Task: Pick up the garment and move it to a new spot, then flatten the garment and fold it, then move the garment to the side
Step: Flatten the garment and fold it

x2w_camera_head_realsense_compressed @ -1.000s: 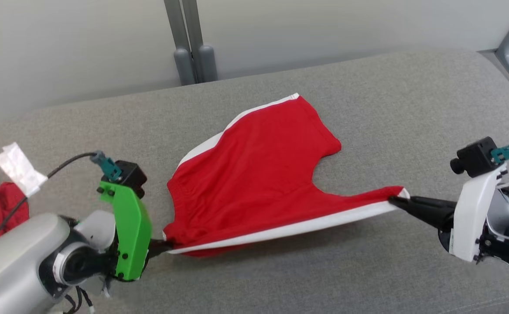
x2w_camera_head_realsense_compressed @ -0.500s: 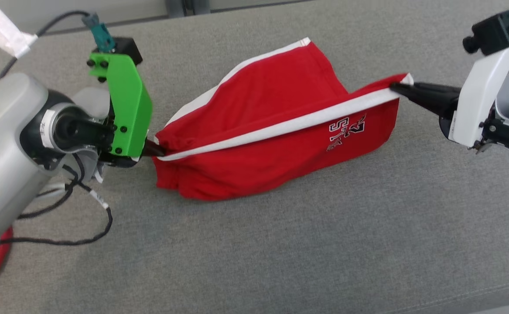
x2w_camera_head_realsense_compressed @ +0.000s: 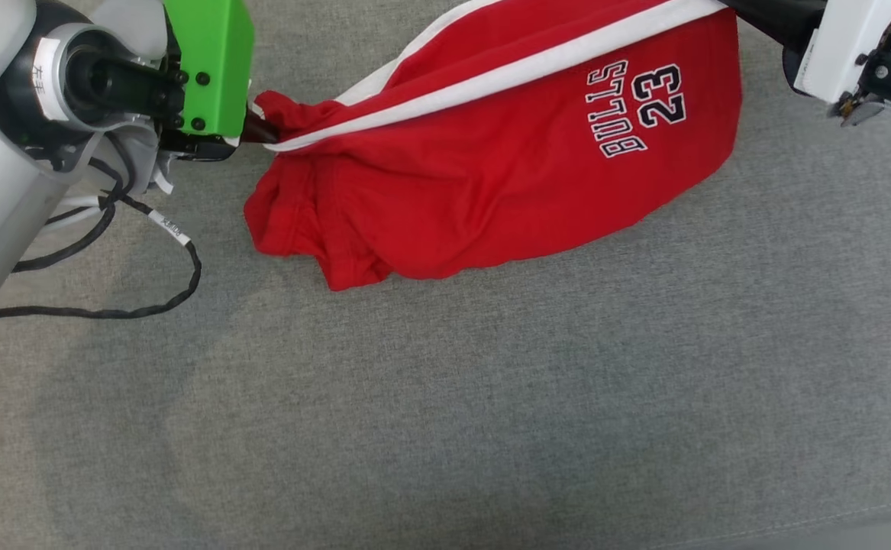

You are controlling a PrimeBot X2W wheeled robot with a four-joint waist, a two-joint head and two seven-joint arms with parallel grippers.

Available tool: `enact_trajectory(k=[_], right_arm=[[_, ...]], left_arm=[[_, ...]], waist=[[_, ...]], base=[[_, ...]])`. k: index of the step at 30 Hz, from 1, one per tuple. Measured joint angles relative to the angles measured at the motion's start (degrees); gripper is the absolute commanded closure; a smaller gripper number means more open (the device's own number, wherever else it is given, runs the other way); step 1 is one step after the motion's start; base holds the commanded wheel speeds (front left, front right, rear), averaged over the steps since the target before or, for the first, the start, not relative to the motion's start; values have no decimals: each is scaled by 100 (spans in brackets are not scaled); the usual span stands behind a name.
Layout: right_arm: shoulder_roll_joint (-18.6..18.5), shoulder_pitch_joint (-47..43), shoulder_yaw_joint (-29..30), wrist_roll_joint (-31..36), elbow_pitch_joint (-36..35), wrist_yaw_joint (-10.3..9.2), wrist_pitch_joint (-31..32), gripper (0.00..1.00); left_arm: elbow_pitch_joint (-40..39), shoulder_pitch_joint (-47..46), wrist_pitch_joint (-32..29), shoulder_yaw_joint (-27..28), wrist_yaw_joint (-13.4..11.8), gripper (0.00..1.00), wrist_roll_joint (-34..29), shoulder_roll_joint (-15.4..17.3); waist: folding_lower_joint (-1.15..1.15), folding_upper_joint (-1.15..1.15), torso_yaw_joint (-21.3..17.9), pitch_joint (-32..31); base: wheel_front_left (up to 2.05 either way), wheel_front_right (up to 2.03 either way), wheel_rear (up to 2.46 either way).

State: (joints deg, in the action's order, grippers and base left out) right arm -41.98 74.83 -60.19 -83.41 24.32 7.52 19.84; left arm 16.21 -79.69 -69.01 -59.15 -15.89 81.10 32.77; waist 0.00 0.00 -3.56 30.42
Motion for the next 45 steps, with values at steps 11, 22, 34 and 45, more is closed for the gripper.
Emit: enact_trajectory(k=[11, 22, 34, 45], right_arm=[[325, 411, -131, 80, 437, -1, -337, 100], [454, 376, -352, 38, 616, -3, -781, 0], [528, -317, -568, 130, 406, -4, -2448, 0], [524, -1341, 78, 677, 638, -4, -3483, 0]], left_arm=[[364, -201, 203, 74, 69, 100, -132, -164], [664, -181, 460, 90, 278, 0, -222, -267], [951, 249, 1874, 377, 1187, 0, -378, -203], [914, 1628, 5347, 510, 1259, 0, -1706, 29]], waist=[[0, 0, 266, 423], [0, 0, 287, 247], [0, 0, 255, -494], [0, 0, 257, -1406]], base=[[0, 0, 0], [0, 0, 0], [0, 0, 0], [0, 0, 0]])
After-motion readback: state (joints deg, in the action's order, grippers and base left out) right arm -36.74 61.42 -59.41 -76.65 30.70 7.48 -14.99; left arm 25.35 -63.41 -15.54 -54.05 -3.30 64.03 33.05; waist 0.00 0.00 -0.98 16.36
